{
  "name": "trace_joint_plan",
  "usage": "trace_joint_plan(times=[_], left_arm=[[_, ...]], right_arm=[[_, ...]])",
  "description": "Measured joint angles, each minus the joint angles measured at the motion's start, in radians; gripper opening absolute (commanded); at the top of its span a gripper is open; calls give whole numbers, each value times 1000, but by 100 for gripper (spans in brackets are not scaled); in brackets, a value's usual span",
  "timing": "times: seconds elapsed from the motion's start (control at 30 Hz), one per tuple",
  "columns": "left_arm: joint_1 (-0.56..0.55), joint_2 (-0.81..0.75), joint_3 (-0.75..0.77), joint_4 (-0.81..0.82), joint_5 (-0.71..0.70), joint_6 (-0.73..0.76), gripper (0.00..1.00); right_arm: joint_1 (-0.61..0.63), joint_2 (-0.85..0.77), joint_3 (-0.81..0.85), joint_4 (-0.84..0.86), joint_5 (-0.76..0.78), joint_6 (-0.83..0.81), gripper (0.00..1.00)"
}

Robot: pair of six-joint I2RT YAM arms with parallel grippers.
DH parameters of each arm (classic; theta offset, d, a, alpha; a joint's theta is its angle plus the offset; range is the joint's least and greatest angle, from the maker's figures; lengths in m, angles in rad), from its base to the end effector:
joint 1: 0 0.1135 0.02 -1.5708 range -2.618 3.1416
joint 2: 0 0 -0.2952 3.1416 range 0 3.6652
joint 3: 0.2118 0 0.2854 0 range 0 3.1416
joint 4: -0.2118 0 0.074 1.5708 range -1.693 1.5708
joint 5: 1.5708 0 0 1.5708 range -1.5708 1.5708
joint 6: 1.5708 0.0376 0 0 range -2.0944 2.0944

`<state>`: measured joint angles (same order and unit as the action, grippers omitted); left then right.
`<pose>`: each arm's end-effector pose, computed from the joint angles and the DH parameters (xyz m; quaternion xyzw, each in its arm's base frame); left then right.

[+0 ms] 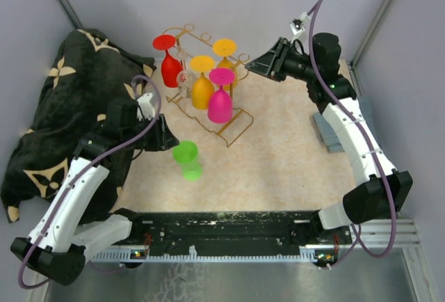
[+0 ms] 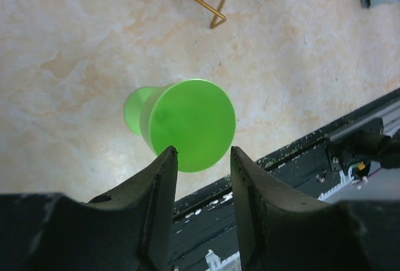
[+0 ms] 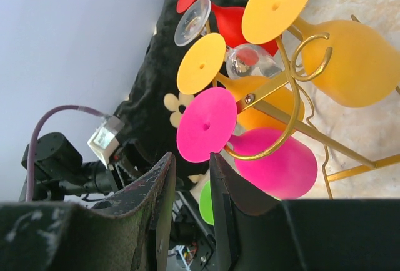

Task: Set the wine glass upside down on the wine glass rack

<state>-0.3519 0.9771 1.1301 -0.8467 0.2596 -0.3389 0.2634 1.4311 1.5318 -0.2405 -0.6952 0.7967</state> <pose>0.1903 -0.0802 0.3895 0.0608 0.8974 -0.2528 0.3565 0.3339 0.1150 0.4792 -0.0286 0.7434 0.5336 0.4021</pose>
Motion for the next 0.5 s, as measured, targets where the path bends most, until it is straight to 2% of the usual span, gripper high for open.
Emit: trace_joint_plan(times=[0.17, 0.33, 0.5], left_arm=[[-133, 29, 10, -17, -40, 8, 44], [-309, 91, 49, -36, -150, 18, 45], [-436, 143, 54, -60, -264, 18, 47]], right_arm=[[-4, -4, 0, 3, 2, 0, 29], [-8, -5, -1, 9, 2, 0, 29], [-17, -9, -14, 11, 4, -1, 29]])
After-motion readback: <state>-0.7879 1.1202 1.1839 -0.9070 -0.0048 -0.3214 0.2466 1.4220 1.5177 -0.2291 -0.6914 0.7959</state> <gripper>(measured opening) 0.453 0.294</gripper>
